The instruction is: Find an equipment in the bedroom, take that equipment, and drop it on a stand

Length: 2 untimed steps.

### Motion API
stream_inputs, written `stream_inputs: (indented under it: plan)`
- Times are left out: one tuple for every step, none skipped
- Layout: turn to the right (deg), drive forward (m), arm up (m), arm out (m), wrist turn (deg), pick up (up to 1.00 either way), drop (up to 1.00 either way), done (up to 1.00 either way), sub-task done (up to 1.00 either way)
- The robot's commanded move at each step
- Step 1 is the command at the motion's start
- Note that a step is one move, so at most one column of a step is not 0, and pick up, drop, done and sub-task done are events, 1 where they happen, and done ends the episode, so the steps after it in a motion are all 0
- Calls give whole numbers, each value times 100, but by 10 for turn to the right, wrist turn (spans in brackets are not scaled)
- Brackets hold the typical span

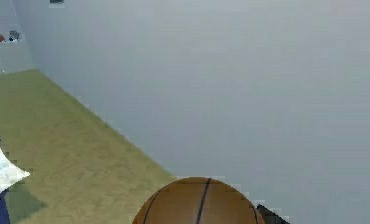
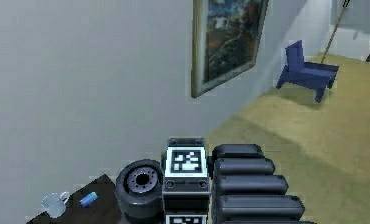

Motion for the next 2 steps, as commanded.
stream_inputs:
  plan:
    - [420, 0, 0, 0, 0, 0, 0, 0, 0]
    - [30, 0, 0, 0, 0, 0, 0, 0, 0]
